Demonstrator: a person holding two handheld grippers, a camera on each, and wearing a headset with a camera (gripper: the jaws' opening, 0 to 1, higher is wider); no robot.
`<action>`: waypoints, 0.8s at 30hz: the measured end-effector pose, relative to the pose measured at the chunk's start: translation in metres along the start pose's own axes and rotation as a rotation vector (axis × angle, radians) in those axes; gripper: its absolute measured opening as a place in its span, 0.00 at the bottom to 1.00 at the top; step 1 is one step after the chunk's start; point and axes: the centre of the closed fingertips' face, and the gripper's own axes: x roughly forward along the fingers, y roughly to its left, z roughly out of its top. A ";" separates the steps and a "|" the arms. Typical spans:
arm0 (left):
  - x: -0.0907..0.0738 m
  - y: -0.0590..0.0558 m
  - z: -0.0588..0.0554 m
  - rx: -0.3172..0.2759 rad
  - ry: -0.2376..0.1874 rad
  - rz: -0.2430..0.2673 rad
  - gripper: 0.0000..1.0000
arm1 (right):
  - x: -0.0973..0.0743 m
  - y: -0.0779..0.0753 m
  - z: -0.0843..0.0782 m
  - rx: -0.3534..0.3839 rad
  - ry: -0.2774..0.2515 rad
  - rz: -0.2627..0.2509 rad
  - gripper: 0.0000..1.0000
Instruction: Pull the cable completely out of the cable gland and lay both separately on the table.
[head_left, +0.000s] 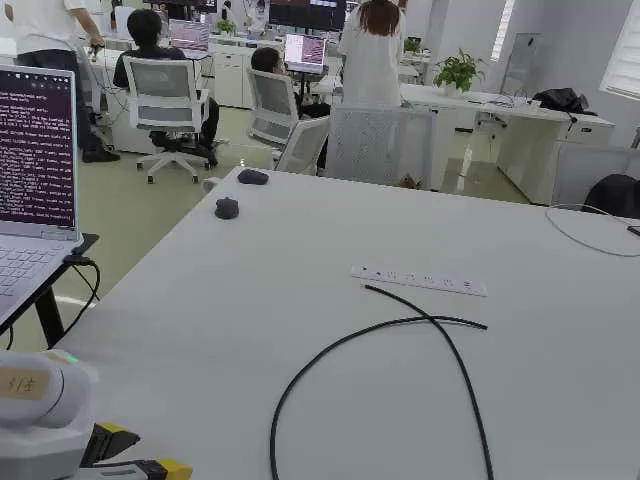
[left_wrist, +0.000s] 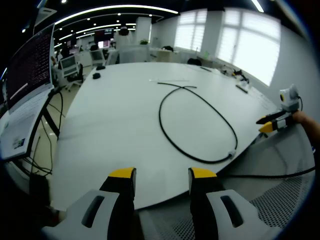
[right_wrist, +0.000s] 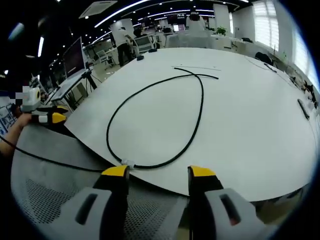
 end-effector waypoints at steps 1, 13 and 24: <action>0.000 0.000 0.000 0.000 0.001 0.000 0.42 | 0.000 0.000 0.000 0.002 -0.001 0.000 0.47; 0.001 0.000 -0.002 0.002 0.010 -0.002 0.42 | 0.000 0.001 0.001 0.005 -0.009 0.003 0.46; 0.001 0.000 -0.002 0.000 0.009 -0.001 0.42 | 0.000 0.001 0.001 0.003 -0.006 0.006 0.46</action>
